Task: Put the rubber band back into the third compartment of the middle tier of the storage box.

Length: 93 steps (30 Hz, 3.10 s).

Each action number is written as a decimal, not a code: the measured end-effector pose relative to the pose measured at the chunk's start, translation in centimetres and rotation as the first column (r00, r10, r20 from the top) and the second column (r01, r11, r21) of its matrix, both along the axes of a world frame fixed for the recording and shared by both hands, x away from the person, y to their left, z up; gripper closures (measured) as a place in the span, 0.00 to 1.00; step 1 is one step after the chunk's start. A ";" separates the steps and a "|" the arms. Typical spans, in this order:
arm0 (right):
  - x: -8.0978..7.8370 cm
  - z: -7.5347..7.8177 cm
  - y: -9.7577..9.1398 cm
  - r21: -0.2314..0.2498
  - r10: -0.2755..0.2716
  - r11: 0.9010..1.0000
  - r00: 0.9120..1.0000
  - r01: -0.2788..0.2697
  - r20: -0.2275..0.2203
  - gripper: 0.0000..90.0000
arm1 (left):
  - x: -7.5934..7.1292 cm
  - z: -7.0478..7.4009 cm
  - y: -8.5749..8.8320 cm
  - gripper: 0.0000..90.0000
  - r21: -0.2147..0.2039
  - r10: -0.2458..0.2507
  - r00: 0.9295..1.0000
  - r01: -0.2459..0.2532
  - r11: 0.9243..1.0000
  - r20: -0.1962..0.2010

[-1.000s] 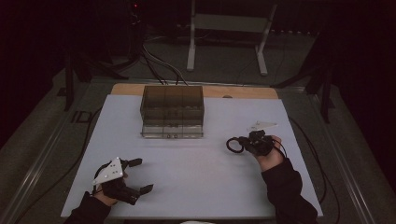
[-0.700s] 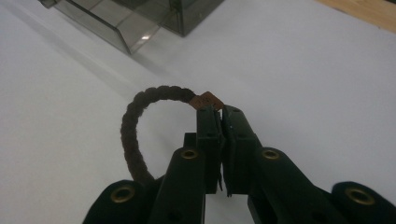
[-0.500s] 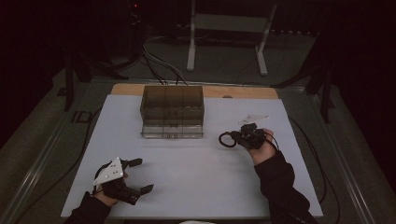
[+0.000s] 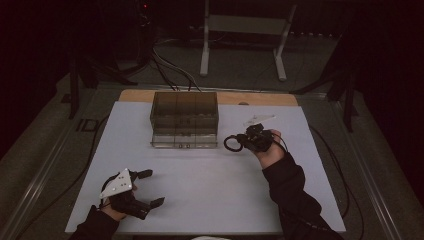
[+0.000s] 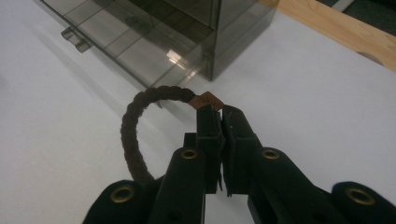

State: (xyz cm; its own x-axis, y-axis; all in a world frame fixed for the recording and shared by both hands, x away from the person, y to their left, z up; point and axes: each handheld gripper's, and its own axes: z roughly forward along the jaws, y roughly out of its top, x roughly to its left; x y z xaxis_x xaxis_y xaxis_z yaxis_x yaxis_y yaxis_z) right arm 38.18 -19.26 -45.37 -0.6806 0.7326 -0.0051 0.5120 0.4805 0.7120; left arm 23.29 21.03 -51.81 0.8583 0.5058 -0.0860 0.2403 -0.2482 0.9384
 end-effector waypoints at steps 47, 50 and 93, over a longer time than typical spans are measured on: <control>4.3 0.4 8.0 -0.003 0.102 0.995 0.994 -0.102 -0.029 0.96 | -0.2 0.0 0.0 0.00 0.007 0.000 1.000 0.000 1.000 0.007; 4.6 0.2 8.3 -0.009 0.105 0.994 0.994 -0.106 -0.031 0.96 | -0.2 0.0 0.0 0.00 0.007 0.001 1.000 -0.001 1.000 0.007; 6.2 -2.9 9.3 -0.095 0.115 0.988 0.989 -0.123 -0.091 0.95 | -0.2 0.0 0.1 0.00 0.011 0.001 1.000 -0.001 1.000 0.007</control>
State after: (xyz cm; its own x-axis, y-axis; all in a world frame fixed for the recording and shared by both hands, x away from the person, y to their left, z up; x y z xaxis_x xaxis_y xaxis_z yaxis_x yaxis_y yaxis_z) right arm 44.40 -9.95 -48.23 -0.7640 0.6451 -0.0129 0.5032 0.6082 0.6139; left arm 23.10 21.10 -51.82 0.8585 0.5073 -0.0748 0.2341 -0.2580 0.9373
